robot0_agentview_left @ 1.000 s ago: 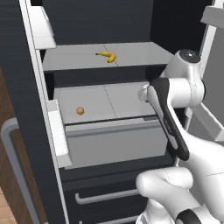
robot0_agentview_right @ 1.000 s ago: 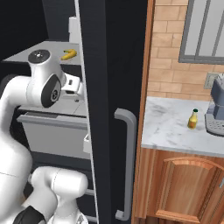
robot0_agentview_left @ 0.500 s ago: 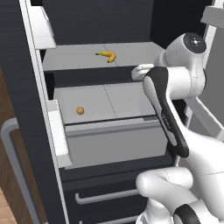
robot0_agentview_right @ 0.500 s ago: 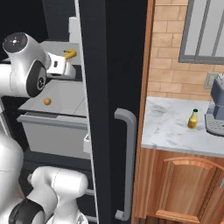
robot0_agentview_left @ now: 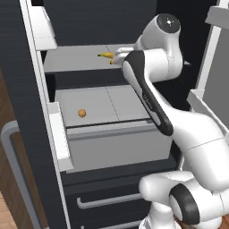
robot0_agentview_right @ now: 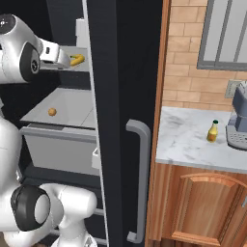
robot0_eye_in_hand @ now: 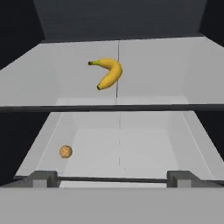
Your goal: Place the mustard and mustard from the counter to the top shelf of the fridge. If the existing items in the fridge are on the top shelf, move them to other shelves.
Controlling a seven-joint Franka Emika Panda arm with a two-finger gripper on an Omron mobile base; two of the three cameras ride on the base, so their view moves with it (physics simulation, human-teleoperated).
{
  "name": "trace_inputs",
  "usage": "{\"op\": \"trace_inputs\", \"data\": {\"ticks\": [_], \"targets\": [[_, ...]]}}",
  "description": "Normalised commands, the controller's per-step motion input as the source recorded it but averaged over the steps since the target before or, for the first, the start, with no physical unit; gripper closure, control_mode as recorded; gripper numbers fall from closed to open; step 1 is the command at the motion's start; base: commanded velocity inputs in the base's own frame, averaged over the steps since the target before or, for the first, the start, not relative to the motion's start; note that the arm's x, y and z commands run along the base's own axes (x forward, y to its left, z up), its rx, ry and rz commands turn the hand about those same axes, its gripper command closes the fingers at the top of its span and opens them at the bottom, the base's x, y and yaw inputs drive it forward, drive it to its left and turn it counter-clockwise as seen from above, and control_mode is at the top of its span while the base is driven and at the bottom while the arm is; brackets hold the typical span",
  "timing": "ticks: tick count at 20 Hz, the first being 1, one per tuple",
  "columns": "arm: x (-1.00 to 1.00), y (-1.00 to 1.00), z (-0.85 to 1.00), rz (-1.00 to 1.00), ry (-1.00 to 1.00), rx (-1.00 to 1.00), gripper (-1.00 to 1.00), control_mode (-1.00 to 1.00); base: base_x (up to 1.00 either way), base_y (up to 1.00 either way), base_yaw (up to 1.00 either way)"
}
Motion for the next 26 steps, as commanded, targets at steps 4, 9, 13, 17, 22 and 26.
{"op": "trace_inputs", "data": {"ticks": [4,9,13,17,22,26], "targets": [[0.74,0.03,-0.1,-0.01,0.08,-0.01,-1.0,-1.0,0.0,0.0,0.0],[0.8,0.0,-0.13,0.0,0.06,-0.02,-1.0,-1.0,0.0,0.0,0.0],[0.7,0.05,-0.28,0.0,0.07,-0.04,-1.0,-1.0,0.0,0.0,0.0],[0.64,0.19,-0.3,-0.01,0.02,-0.01,-1.0,-1.0,0.0,0.0,0.0],[0.65,0.34,-0.06,-0.05,0.0,0.0,-1.0,-1.0,0.0,0.0,0.0],[0.76,0.33,-0.2,-0.05,0.0,-0.02,-1.0,-1.0,0.0,0.0,0.0]]}}
